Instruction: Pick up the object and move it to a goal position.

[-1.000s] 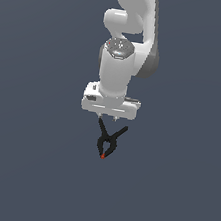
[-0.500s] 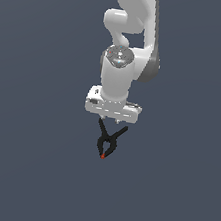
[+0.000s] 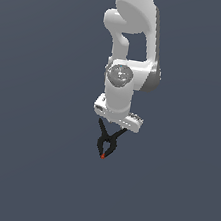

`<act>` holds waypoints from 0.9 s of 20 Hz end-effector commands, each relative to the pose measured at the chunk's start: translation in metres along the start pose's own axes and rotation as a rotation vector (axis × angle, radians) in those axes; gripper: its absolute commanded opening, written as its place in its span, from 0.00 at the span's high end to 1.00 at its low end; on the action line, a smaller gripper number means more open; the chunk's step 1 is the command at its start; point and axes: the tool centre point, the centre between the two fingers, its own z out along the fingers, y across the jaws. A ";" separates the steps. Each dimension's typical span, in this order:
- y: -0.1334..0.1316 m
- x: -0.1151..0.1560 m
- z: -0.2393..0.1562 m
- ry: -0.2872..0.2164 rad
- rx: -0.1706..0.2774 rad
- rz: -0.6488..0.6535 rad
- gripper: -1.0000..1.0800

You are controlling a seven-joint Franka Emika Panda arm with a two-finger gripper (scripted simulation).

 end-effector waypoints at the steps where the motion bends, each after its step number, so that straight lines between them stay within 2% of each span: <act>1: -0.007 -0.006 0.016 -0.030 0.015 0.081 0.38; 10: -0.022 -0.024 0.055 -0.110 0.040 0.290 0.38; 18: -0.027 -0.030 0.067 -0.137 0.044 0.360 0.38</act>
